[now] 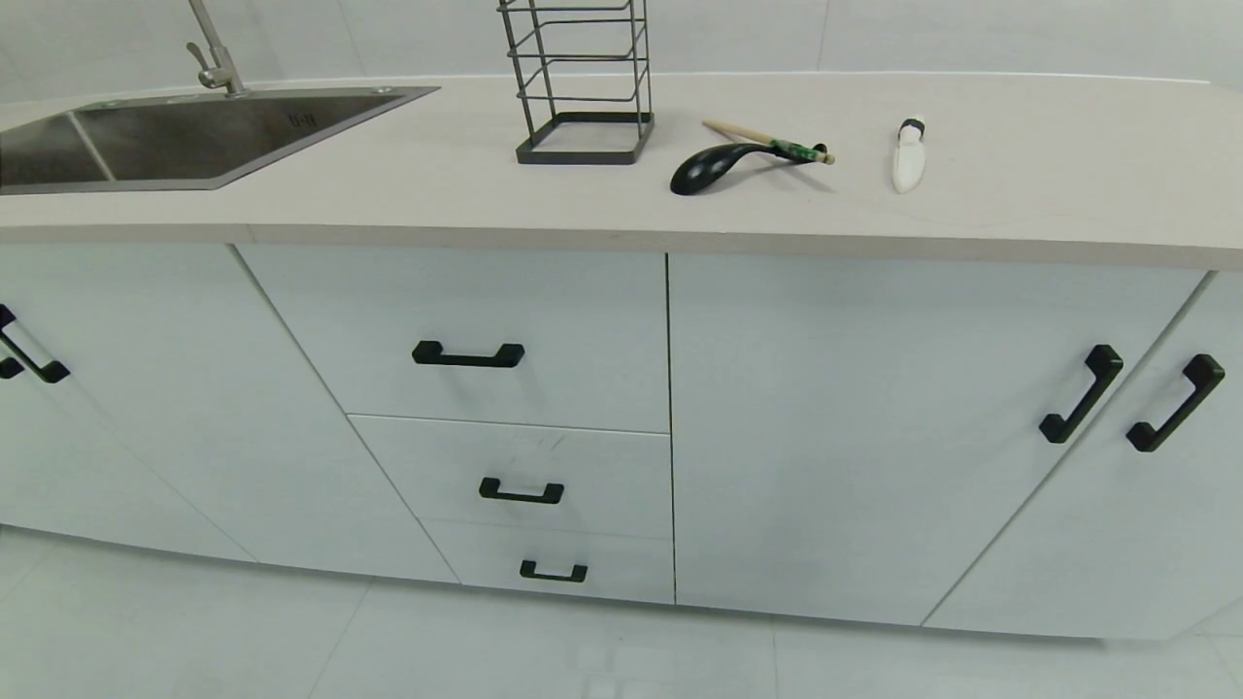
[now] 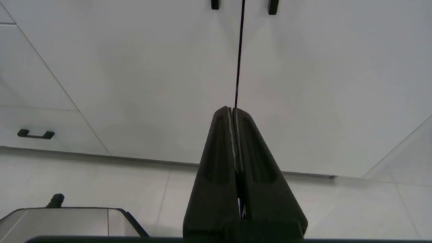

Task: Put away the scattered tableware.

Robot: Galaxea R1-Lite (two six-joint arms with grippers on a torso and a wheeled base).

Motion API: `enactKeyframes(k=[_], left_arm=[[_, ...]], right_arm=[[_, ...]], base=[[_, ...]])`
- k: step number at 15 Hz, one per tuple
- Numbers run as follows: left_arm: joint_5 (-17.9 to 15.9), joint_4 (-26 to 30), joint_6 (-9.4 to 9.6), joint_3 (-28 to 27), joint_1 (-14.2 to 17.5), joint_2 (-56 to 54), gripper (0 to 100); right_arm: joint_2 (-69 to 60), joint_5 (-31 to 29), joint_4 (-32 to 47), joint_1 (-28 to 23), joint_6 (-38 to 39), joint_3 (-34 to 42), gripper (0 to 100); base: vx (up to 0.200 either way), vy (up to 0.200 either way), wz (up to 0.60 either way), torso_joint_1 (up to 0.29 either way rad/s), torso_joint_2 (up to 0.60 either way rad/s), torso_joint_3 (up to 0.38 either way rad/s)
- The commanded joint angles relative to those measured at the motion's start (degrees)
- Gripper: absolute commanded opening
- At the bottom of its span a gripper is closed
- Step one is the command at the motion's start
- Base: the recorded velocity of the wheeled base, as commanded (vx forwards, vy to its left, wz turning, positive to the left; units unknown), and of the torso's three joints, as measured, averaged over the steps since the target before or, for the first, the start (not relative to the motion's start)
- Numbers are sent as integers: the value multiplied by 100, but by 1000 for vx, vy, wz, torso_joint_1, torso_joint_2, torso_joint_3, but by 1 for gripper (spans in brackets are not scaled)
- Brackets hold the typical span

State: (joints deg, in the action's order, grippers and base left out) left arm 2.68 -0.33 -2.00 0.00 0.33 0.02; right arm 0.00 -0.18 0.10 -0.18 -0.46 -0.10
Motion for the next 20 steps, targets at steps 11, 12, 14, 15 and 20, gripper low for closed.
enactKeyframes(k=[11,12,14,15,20], left_arm=[[-3054,-732,3487,-1336,-411,3091,100],[-3151,-732,3786,-1424,-455,3452,100],[-3169,-732,4489,-1512,-666,4243,100],[-3169,-732,5095,-1512,-885,4691,100],[-3142,-310,6642,-1784,-1246,6211,100]], right_arm=[[0,9,-10,1,11,1,0],[0,9,-1,1,11,1,0],[0,9,-1,1,11,1,0],[0,9,-1,1,11,1,0],[0,9,-1,1,11,1,0]], base=[[0,0,164,1,0,0],[0,0,0,0,0,0],[0,0,0,0,0,0],[0,0,0,0,0,0],[0,0,0,0,0,0]])
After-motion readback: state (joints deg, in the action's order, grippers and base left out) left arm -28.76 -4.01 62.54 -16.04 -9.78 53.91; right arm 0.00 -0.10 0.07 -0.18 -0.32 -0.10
